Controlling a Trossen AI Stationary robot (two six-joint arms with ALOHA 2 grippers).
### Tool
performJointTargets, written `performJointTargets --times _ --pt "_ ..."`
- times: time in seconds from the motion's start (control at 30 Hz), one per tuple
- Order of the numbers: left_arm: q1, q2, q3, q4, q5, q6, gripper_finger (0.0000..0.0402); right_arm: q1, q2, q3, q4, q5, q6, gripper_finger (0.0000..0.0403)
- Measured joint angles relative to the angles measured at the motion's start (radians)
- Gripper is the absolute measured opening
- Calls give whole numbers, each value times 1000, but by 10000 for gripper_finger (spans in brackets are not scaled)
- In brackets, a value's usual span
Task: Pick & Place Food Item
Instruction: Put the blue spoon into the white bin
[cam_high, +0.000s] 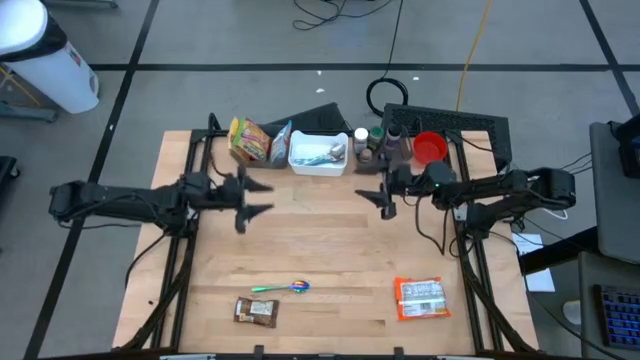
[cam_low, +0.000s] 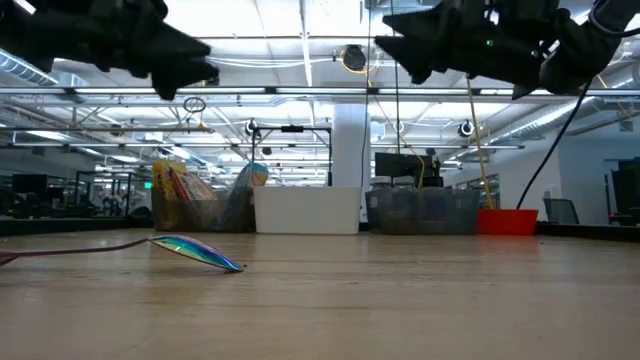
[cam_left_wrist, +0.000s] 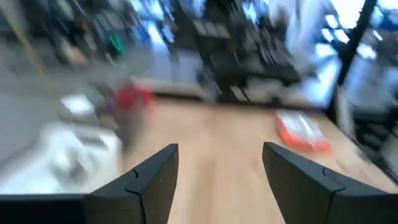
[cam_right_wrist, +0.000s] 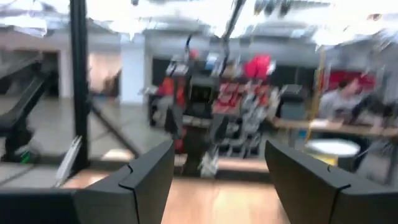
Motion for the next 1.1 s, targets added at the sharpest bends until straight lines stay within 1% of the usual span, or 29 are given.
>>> performJointTargets --times 0.07,0.13,0.2,0.27,0.37,0.5,0.6,0.73,0.93,1.1 --pt "-34 1 30 -141 18 -42 234 2 13 4 -60 -25 2 247" --pt "-78 11 68 -266 -5 -91 228 2 29 4 -107 -22 2 247" --pt "-132 37 103 -340 -28 -141 223 2 52 4 -118 -20 2 247" --pt "-191 74 129 -371 -39 -179 218 2 90 5 -102 -20 7 247" --pt "-277 140 164 -409 -41 -230 213 8 147 4 -51 -20 68 247" --pt "-379 248 202 -484 -56 -343 213 34 237 5 23 -19 127 247" --pt "-461 335 237 -545 -105 -435 213 69 298 5 87 -18 138 247" --pt "-563 460 293 -571 -167 -509 210 126 384 8 161 -7 146 247" --pt "-650 629 404 -617 -222 -593 200 193 474 41 197 137 157 247" --pt "-690 741 438 -664 -224 -658 191 214 513 62 198 141 134 247"
